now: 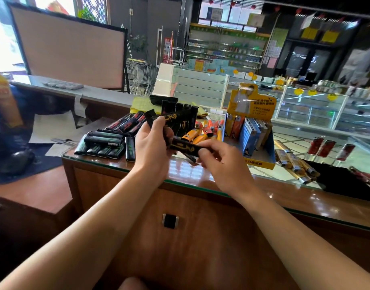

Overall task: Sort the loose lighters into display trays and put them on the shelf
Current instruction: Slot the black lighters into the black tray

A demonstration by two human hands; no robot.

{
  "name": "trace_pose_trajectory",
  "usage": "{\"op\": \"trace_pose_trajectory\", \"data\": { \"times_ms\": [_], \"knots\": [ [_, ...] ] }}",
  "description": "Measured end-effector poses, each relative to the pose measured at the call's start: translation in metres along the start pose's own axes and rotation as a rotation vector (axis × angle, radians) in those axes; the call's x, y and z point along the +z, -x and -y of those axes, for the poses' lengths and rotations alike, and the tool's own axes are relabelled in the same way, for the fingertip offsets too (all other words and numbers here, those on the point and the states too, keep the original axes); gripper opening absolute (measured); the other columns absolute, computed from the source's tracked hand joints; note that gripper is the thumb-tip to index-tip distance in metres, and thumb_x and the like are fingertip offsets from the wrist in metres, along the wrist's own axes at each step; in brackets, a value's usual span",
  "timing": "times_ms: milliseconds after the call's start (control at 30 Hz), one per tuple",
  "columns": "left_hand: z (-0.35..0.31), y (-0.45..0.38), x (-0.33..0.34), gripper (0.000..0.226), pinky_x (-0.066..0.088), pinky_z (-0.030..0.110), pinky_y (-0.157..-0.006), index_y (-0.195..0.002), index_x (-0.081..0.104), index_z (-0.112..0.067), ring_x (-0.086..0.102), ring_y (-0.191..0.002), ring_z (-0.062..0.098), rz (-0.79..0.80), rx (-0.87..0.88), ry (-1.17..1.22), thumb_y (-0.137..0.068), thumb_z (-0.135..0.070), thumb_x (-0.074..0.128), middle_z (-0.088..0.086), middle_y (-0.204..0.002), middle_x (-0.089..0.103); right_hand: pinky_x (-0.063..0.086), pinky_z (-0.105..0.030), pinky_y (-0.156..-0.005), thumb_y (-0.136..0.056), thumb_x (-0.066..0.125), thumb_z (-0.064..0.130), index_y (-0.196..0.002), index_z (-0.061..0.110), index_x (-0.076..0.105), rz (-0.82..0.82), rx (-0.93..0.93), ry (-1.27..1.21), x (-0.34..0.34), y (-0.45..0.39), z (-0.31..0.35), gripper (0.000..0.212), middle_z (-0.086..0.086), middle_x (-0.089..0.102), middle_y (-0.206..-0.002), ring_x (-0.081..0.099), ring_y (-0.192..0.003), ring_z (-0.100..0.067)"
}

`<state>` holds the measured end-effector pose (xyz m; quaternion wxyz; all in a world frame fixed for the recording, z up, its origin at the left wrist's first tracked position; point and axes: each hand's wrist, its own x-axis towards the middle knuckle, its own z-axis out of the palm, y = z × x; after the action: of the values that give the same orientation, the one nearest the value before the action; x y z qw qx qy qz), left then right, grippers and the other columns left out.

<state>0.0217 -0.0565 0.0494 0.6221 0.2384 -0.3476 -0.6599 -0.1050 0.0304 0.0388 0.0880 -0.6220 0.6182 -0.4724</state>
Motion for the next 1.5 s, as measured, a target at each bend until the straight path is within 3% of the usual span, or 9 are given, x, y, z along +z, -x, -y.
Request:
{"op": "trace_pose_trajectory", "data": {
  "times_ms": [133,333,467,600,767,900,1100,1333,1500],
  "knots": [
    [-0.005,-0.005,-0.01,0.01,0.054,0.035,-0.061,-0.09,0.052,-0.012,0.057,-0.05,0.013,0.049,0.047,-0.138,-0.099,-0.015,0.053,0.008,-0.072,0.063,0.057,-0.025,-0.069,-0.096,0.059,0.011,-0.096,0.021,0.066,-0.093,0.092,-0.322,-0.011,-0.006,0.005,0.012,-0.003,0.07,-0.08,0.07,-0.075,-0.013],
    [-0.008,-0.011,-0.017,0.01,0.06,0.038,-0.072,-0.085,0.055,-0.01,0.067,-0.072,0.026,0.073,0.105,-0.179,-0.093,-0.005,0.057,0.012,-0.082,0.062,0.06,-0.032,-0.077,-0.095,0.06,0.007,-0.093,0.023,0.067,-0.132,0.099,-0.383,-0.017,-0.012,0.007,0.017,-0.013,0.069,-0.09,0.072,-0.075,-0.023],
    [-0.008,-0.007,-0.014,0.012,0.059,0.042,-0.062,-0.085,0.051,-0.008,0.065,-0.057,0.018,0.105,0.107,-0.201,-0.091,0.001,0.054,0.009,-0.068,0.055,0.059,-0.032,-0.077,-0.094,0.062,0.007,-0.092,0.024,0.069,-0.129,0.078,-0.381,-0.014,-0.016,0.006,0.019,-0.004,0.071,-0.087,0.07,-0.073,-0.018],
    [-0.005,-0.004,-0.011,0.017,0.053,0.034,-0.047,-0.094,0.049,-0.009,0.048,-0.046,0.014,0.169,0.057,-0.248,-0.089,0.007,0.048,0.008,-0.061,0.042,0.058,-0.03,-0.077,-0.094,0.062,0.007,-0.093,0.018,0.068,-0.144,0.086,-0.45,-0.011,-0.019,0.008,0.013,-0.007,0.07,-0.086,0.069,-0.076,-0.018],
    [-0.001,-0.006,-0.016,0.011,0.023,0.02,-0.038,-0.095,0.052,-0.011,0.033,-0.041,0.014,0.35,0.023,-0.352,-0.094,-0.002,0.057,0.002,-0.057,0.04,0.059,-0.033,-0.073,-0.095,0.062,0.009,-0.104,0.015,0.066,-0.183,0.058,-0.439,-0.007,-0.027,0.008,0.012,-0.016,0.071,-0.092,0.072,-0.073,-0.023],
    [-0.001,-0.005,-0.019,0.01,0.022,0.019,-0.039,-0.095,0.055,-0.01,0.034,-0.04,0.013,0.423,0.024,-0.38,-0.093,-0.004,0.063,-0.003,-0.051,0.044,0.06,-0.032,-0.071,-0.094,0.063,0.011,-0.109,0.018,0.062,-0.225,-0.028,-0.339,-0.004,-0.031,0.009,0.016,-0.015,0.071,-0.086,0.072,-0.071,-0.02],
    [0.003,-0.007,-0.023,0.021,0.027,0.019,-0.037,-0.087,0.054,-0.013,0.037,-0.04,0.012,0.343,0.066,-0.34,-0.089,0.004,0.065,0.001,-0.06,0.051,0.061,-0.039,-0.075,-0.091,0.068,0.012,-0.102,0.025,0.063,-0.247,-0.082,-0.283,0.006,-0.031,0.006,0.018,-0.008,0.071,-0.088,0.073,-0.078,-0.018],
    [-0.002,-0.014,-0.025,0.016,0.025,0.016,-0.035,-0.089,0.051,-0.011,0.036,-0.041,0.009,0.421,-0.164,-0.206,-0.094,0.004,0.056,0.009,-0.067,0.047,0.057,-0.04,-0.087,-0.09,0.059,-0.002,-0.112,0.023,0.061,-0.022,-0.181,-0.347,-0.003,-0.042,0.011,0.034,0.0,0.07,-0.113,0.067,-0.103,-0.019],
    [-0.004,-0.016,-0.024,0.009,0.024,0.017,-0.034,-0.091,0.051,-0.01,0.038,-0.045,0.01,0.381,-0.222,-0.175,-0.098,-0.009,0.056,0.008,-0.072,0.059,0.057,-0.032,-0.077,-0.089,0.065,-0.001,-0.097,0.027,0.068,-0.194,-0.151,-0.365,0.003,-0.053,0.01,0.029,0.007,0.073,-0.088,0.07,-0.085,-0.016]
  ]
}}
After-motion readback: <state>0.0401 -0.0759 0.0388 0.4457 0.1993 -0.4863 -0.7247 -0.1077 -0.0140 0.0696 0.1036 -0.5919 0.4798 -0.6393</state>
